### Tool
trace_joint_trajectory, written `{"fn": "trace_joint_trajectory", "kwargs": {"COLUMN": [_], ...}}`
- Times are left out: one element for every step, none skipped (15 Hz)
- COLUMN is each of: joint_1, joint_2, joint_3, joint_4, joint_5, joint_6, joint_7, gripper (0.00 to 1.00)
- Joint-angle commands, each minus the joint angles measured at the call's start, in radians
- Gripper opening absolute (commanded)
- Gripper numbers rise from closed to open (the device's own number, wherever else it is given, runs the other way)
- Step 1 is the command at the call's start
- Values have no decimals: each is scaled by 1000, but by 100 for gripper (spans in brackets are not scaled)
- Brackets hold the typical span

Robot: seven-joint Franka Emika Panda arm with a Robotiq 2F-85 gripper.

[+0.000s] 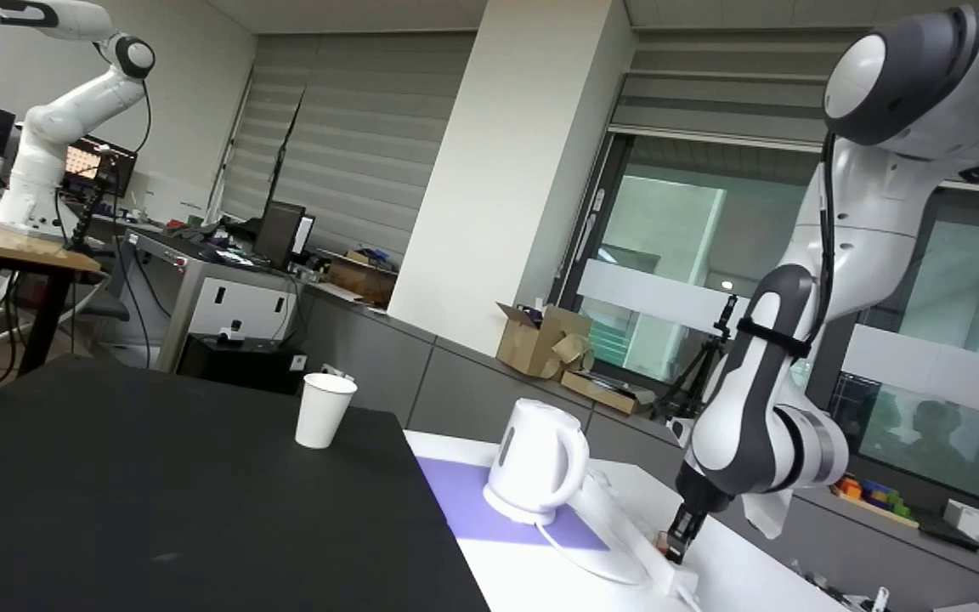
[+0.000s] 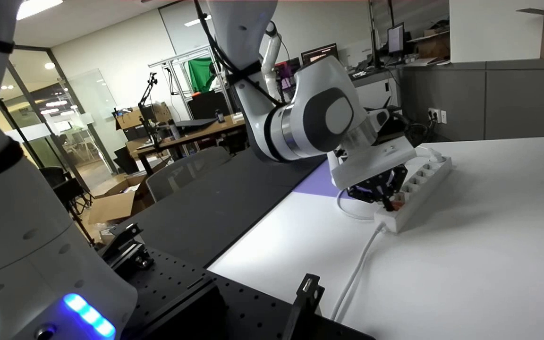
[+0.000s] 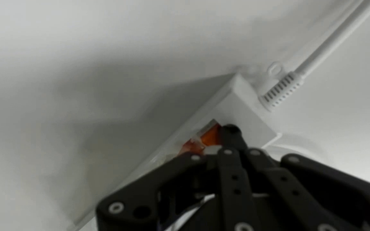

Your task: Turn off the switch of the extension cord

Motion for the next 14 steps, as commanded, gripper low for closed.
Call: {"fn": "trace_joint_trajectory", "kwargs": {"joint_1": [26,28,29,30,36,45,57,75,90,107,126,147,174,189], "joint_2": [-43,-58,-73,-84,-98,-110,-119,-130,-140,-151,-164,-175,-189,-202], "joint_3": [41,49,57,64,64,60,51,36,24,9,-8,-29,-55,-69], "joint_4": [5,4,0,-3,-7,-11,-13,-13,-12,-11,-11,-10,-9,-9], "joint_5": [25,26,28,31,36,38,38,36,36,34,32,30,25,22], "joint_6": [-157,-184,-206,-220,-230,-233,-232,-233,-238,-244,-255,-261,-274,-288], "joint_7": [118,135,151,162,173,184,196,212,225,239,253,268,284,294], "gripper": [0,0,0,0,0,0,0,0,0,0,0,0,0,0]}}
